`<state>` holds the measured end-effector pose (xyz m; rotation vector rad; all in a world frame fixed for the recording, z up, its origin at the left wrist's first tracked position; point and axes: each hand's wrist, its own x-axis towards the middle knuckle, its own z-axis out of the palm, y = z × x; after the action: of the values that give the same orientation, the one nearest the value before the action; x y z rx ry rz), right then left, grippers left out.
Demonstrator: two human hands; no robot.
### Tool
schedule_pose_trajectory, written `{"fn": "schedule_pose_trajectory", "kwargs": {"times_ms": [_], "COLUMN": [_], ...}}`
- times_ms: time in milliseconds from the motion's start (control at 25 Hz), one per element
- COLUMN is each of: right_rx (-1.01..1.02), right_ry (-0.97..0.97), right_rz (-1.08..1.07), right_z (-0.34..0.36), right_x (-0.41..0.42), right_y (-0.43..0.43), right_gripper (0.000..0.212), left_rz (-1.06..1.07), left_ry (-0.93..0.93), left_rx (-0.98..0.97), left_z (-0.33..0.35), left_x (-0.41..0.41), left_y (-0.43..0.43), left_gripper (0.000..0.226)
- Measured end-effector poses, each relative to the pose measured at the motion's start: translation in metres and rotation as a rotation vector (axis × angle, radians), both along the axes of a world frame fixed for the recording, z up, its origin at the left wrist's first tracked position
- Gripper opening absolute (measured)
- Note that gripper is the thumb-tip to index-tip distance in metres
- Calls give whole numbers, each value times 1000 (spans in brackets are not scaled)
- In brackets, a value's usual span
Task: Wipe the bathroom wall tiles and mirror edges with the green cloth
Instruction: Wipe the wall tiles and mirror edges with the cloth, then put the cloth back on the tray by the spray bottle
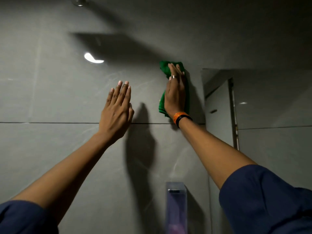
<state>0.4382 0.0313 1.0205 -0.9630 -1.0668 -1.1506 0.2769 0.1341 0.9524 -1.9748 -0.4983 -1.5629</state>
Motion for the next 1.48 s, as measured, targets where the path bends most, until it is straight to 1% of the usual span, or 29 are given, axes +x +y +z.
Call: {"fn": "schedule_pose_trajectory", "kwargs": {"times_ms": [80,160,320,400,440,480,520,560,600,640,680,720,880,920,960,1040,1080,1200,1240,1320,1360,1440,1480], "right_rx": [-15,-37,-28,-86,-138,-194,-290,-447,-463,-467,-484,-480,-898,-1019,-1132,-1349,-1447,-1648,-1757,-1950,-1978,-1904,-1863], "right_ry": [-9,-21,-27,-8,13,23,70,118,125,159,201,234,624,675,729,860,894,869,804,585,507,432,398], "right_rz": [-87,-149,-274,-290,-289,-310,-339,-332,-256,-220,-300,-278,-106,-73,-29,53,65,40,19,-71,-109,-178,-214], "right_z": [-15,-31,-74,-113,-146,-184,-218,-299,-328,-362,-388,-411,-628,-683,-731,-831,-877,-1002,-1038,-1096,-1121,-1150,-1157], "right_x": [-20,-35,-66,-77,-85,-104,-114,-131,-139,-137,-142,-146,-206,-219,-230,-246,-254,-279,-286,-295,-297,-294,-294], "right_y": [13,23,42,43,40,37,41,38,30,28,22,18,-24,-42,-58,-84,-94,-111,-113,-116,-119,-124,-125], "right_gripper": [60,61,53,52,51,51,50,50,49,48,47,47,61,63,61,51,50,52,54,58,63,72,73], "left_rz": [23,47,63,23,32,80,81,52,-34,-47,0,-28,66,79,97,93,98,107,96,90,68,14,4], "left_ry": [2,28,53,87,115,155,185,269,311,315,302,315,643,707,756,801,828,902,917,945,944,934,920], "left_rx": [-5,-23,-71,-149,-233,-257,-315,-501,-596,-644,-649,-683,-1151,-1221,-1297,-1395,-1425,-1511,-1541,-1554,-1560,-1546,-1513], "left_z": [-5,-13,-39,-69,-100,-135,-170,-250,-283,-324,-351,-374,-570,-618,-663,-756,-800,-921,-956,-1009,-1034,-1067,-1079], "left_x": [-26,-49,-77,-84,-91,-96,-97,-109,-115,-119,-124,-129,-178,-188,-196,-212,-219,-242,-248,-255,-256,-256,-256], "left_y": [9,17,34,37,35,29,32,14,5,5,-4,-12,-66,-81,-94,-112,-118,-132,-135,-137,-139,-141,-144], "left_gripper": [62,62,62,62,62,63,64,65,65,65,65,66,73,73,73,71,70,70,70,70,70,69,69]}}
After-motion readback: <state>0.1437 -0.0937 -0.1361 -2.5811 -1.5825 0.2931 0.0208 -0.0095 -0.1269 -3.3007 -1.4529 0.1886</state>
